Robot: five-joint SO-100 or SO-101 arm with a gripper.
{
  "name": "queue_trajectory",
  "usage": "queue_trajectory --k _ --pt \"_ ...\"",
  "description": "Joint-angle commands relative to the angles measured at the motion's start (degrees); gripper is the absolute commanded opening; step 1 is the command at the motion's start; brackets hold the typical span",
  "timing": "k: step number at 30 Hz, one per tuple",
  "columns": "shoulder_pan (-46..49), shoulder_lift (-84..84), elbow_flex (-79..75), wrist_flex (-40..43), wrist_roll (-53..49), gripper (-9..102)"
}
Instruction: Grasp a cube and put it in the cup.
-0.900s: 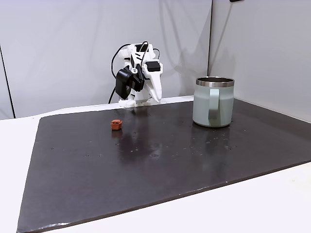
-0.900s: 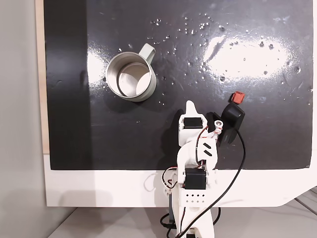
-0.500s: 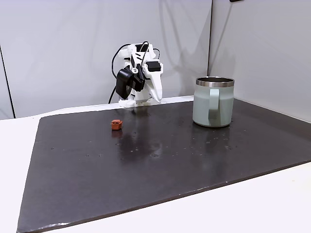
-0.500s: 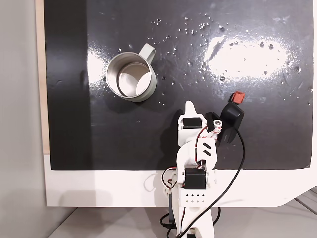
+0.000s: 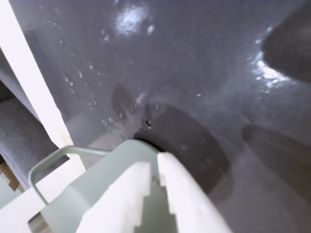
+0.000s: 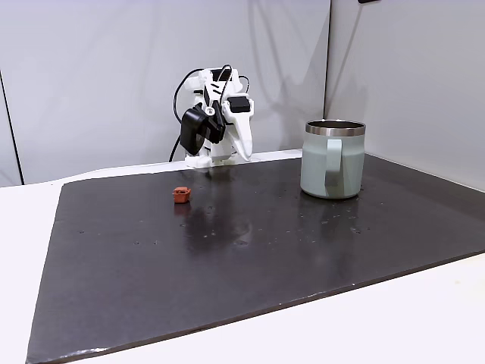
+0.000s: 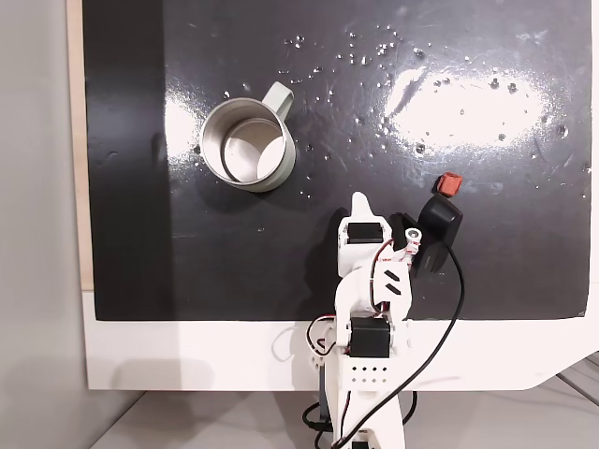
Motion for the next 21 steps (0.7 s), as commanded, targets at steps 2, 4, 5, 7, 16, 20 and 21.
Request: queue_trajectory --k 2,4,5,7,16,20,21 --pt "0.1 0.6 -8.6 4.0 0.6 0" --pt "-0.1 0.6 -11.3 5.3 -0.1 0" --pt "-0.1 0.6 -12.4 5.8 -0.6 0" --pt "0.2 0.6 -14.4 6.9 -1.7 0" --pt "4.3 -7.3 -30.2 12.9 -3.6 0" --pt "7.9 -15.6 -39.4 14.2 -3.4 0" --pt "8.8 -17.6 -41.8 14.7 -3.4 0"
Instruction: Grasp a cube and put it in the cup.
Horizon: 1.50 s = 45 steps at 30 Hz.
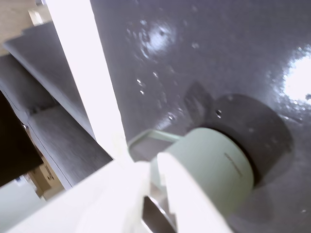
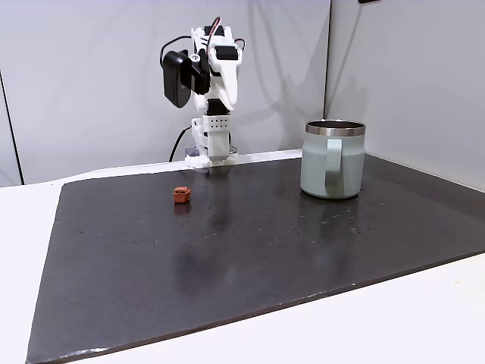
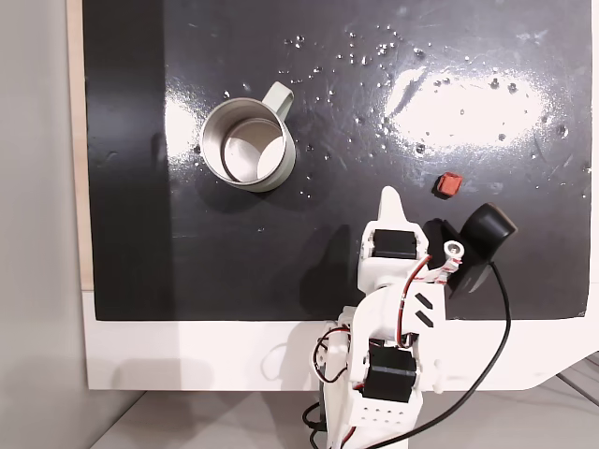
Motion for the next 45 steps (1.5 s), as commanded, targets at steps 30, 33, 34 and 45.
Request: queue_trajectory --k 30,33,34,45 --pt "17.0 -52.9 -53.9 29.4 -15.3 0" --pt "17.8 -58.4 -59.0 33.7 -16.3 0" --pt "18.2 -60.2 -60.6 35.0 -17.0 0" --pt "19.6 -70.7 -66.8 42.1 -21.7 0"
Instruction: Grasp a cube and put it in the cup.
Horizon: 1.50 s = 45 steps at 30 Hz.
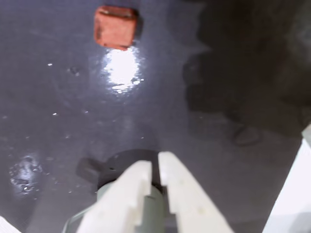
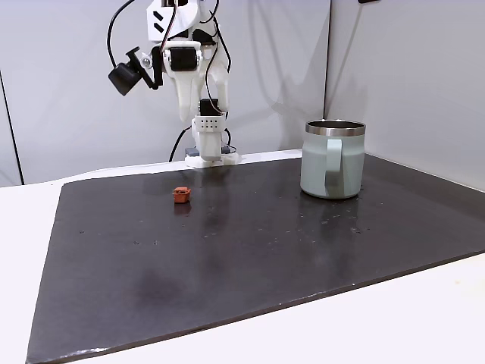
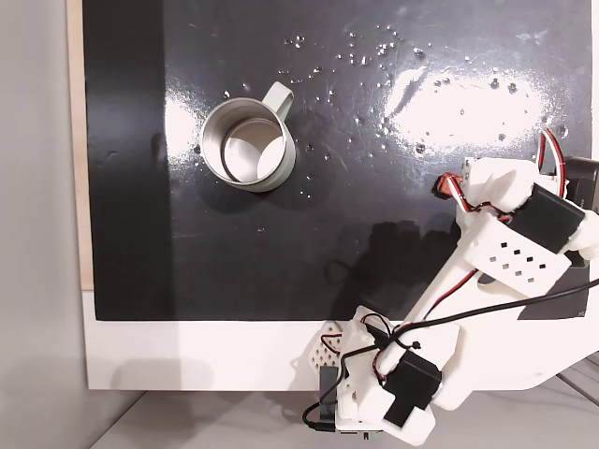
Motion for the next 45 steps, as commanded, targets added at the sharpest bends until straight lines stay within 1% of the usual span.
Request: queue_trajectory --k 1,7,9,15,21,30,37,45 --pt "-0.3 -0.9 -3.8 1.1 -1.4 0" --pt "-0.2 -1.8 -3.8 1.2 -1.8 0" --pt "-0.2 -2.0 -3.8 1.2 -1.8 2" --pt "0.1 -3.5 -3.7 1.2 -1.3 19" --pt "0.9 -5.4 -3.8 1.1 -0.6 26" --pt "0.9 -7.2 -2.5 1.0 -0.3 27" --pt "1.5 -9.1 2.1 -3.3 0.2 26" --pt "3.2 -13.8 2.0 -5.8 0.7 26"
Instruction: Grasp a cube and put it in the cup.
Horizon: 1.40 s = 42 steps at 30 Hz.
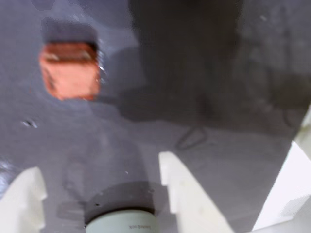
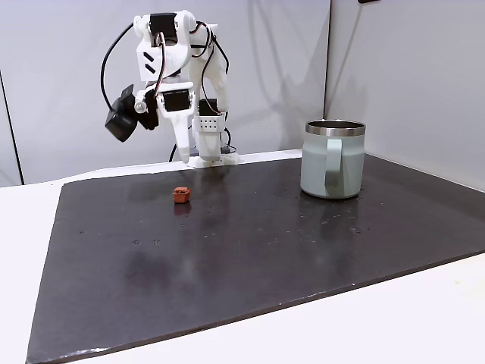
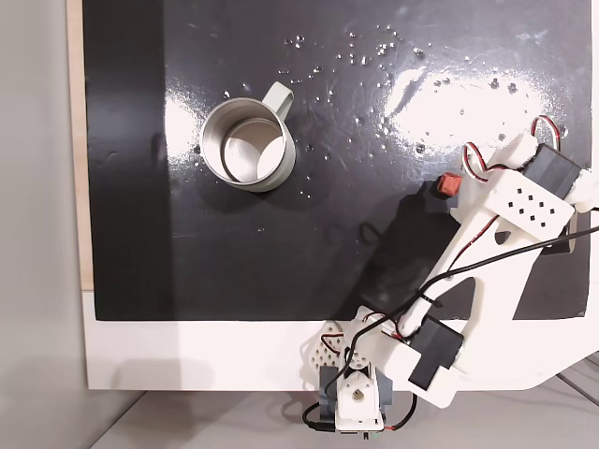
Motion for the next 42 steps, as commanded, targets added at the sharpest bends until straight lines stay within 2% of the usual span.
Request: queue_trajectory --k 1,13,42 --pt "1.0 -0.2 -0.6 -1.2 1.1 26" --pt "1.6 -6.2 -0.9 -5.6 2.4 26" --pt "1.5 -17.1 -5.3 -10.0 2.8 25"
